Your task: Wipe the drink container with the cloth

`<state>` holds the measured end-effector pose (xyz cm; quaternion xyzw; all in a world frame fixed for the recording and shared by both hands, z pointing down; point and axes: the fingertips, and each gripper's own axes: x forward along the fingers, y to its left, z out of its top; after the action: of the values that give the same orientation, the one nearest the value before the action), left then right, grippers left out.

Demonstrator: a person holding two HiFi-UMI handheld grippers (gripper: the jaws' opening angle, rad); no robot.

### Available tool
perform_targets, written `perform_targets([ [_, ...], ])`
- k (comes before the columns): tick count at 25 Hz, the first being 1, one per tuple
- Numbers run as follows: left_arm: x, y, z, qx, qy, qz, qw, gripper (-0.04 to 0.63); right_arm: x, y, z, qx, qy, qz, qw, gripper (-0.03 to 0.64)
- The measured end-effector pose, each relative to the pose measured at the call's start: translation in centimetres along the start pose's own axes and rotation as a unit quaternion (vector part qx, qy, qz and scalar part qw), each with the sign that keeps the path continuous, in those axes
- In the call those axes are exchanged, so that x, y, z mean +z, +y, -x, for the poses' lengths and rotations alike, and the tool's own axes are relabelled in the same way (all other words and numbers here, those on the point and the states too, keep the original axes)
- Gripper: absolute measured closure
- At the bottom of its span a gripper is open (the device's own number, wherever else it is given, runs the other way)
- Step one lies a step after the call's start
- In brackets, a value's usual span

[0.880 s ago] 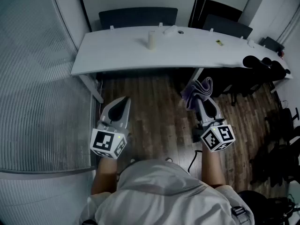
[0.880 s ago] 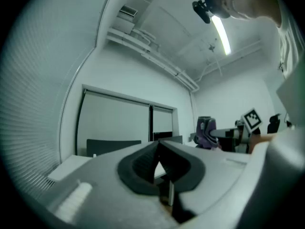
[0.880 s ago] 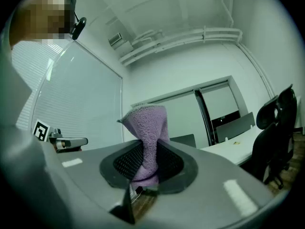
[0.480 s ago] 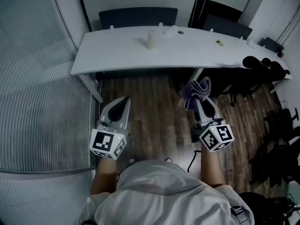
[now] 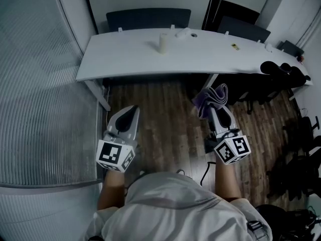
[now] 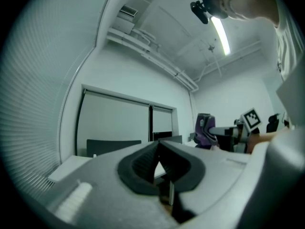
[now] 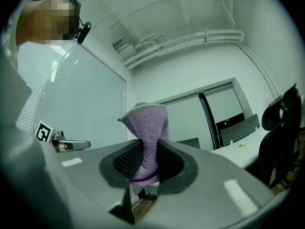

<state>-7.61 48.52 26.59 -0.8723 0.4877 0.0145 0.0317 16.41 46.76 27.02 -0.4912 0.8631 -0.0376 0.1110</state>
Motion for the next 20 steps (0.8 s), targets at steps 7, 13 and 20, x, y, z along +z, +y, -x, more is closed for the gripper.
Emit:
perform_targets([
  [7,-0.1,2.9,1.3,0.0,-0.003,0.006,1.0,0.592,-0.6,1.8,-1.6,-0.005,0.009,-0.008,1.0,0.529],
  [13,-1.5,6.7,3.3,-0.01,0.0,0.015,0.9998,0.592,-3.0,4.6,-3.6,-0.022,0.021,-0.024,0.999,0.529],
  [20,-3.7,10.5,3.9,-0.025,0.008,0.033,0.9991,0.592,-6.1,7.3,-6.2,-0.032,0.047,-0.02,0.998,0.529],
])
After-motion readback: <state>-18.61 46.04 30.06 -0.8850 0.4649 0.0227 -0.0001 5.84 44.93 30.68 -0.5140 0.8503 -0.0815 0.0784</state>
